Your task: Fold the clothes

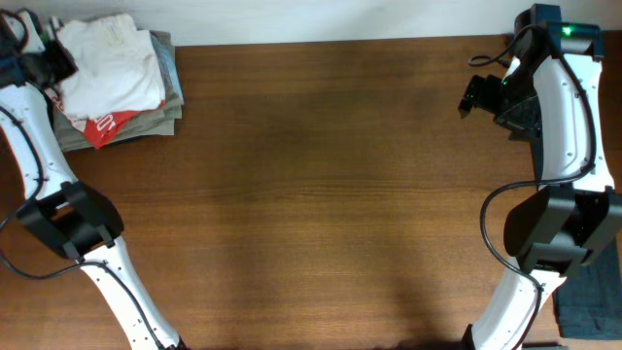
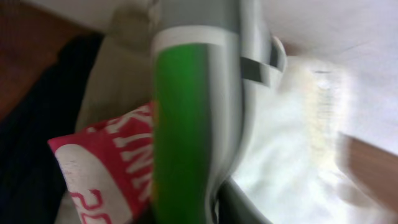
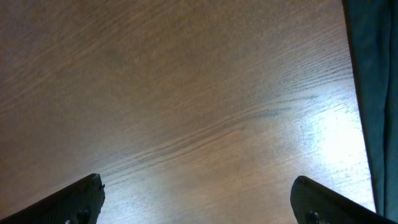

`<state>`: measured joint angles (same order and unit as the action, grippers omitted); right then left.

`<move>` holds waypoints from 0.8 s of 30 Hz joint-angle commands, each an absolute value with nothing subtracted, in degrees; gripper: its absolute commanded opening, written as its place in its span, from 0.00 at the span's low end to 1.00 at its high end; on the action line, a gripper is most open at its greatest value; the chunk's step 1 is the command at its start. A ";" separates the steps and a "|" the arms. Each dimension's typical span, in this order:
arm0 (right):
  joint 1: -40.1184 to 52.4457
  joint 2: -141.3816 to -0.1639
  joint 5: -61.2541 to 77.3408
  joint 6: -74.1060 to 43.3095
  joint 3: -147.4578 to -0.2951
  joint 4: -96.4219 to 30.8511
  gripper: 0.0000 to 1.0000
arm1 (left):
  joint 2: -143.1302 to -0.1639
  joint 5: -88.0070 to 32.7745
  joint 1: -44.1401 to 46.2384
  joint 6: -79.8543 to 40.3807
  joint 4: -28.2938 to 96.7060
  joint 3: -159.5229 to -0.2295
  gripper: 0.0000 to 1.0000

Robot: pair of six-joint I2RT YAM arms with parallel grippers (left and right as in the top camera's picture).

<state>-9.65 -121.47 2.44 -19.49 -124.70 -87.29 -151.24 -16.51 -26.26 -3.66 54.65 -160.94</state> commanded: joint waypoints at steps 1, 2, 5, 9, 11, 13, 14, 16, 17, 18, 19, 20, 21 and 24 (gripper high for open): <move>-9.39 -120.92 2.33 -19.53 -125.58 -87.42 0.99 | -157.42 -9.21 -28.23 -4.29 53.63 -161.47 0.99; -9.39 -120.92 2.33 -19.53 -125.58 -87.42 0.99 | -157.16 -9.56 -28.58 -6.59 53.65 -161.58 0.99; -9.39 -120.92 2.33 -19.53 -125.58 -87.42 0.99 | -152.38 -14.15 -29.78 -8.62 55.53 -162.95 0.99; -9.39 -120.92 2.33 -19.53 -125.58 -84.73 0.99 | -139.26 -18.98 -29.78 -12.64 61.39 -163.30 0.99; -9.39 -120.92 8.34 -23.22 -125.58 -84.62 0.98 | -133.45 -28.53 -29.74 -12.64 68.27 -163.30 0.99; -10.57 -119.55 17.15 -22.81 -126.76 -86.54 0.99 | -128.33 -35.66 -29.71 -12.62 77.71 -163.30 0.99; -11.05 -117.58 18.63 -22.74 -127.59 -88.38 0.99 | -127.55 -36.69 -29.61 -12.64 81.36 -163.30 0.99; -11.14 -109.38 12.27 -21.06 -127.94 -92.88 0.99 | -127.48 -38.61 -29.39 -12.64 88.40 -163.28 0.99; -10.55 -105.38 8.32 -21.08 -127.94 -95.31 0.99 | -127.48 -38.59 -29.28 -12.62 92.01 -163.28 0.99; -9.91 -101.43 5.43 -20.95 -127.83 -97.34 0.99 | -127.48 -38.59 -29.28 -12.62 94.54 -163.28 0.99; -8.75 -96.86 5.50 -19.99 -126.34 -97.34 0.99 | -127.48 -38.57 -29.30 -12.62 95.79 -163.28 0.99; -5.52 -89.12 5.50 -19.99 -123.79 -97.34 0.99 | -127.48 -38.57 -29.30 -12.60 96.71 -163.28 0.99; -2.87 -83.96 5.28 -19.94 -122.19 -97.34 0.99 | -127.48 -36.99 -29.30 -12.60 96.68 -163.28 0.99; 0.10 -74.98 7.35 -19.99 -121.93 -97.32 0.99 | -127.48 -30.37 -29.30 -12.60 96.71 -163.28 0.99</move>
<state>-0.71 -77.91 6.70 -20.51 -122.58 -96.97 -127.39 -35.31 -29.32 -12.51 96.64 -163.30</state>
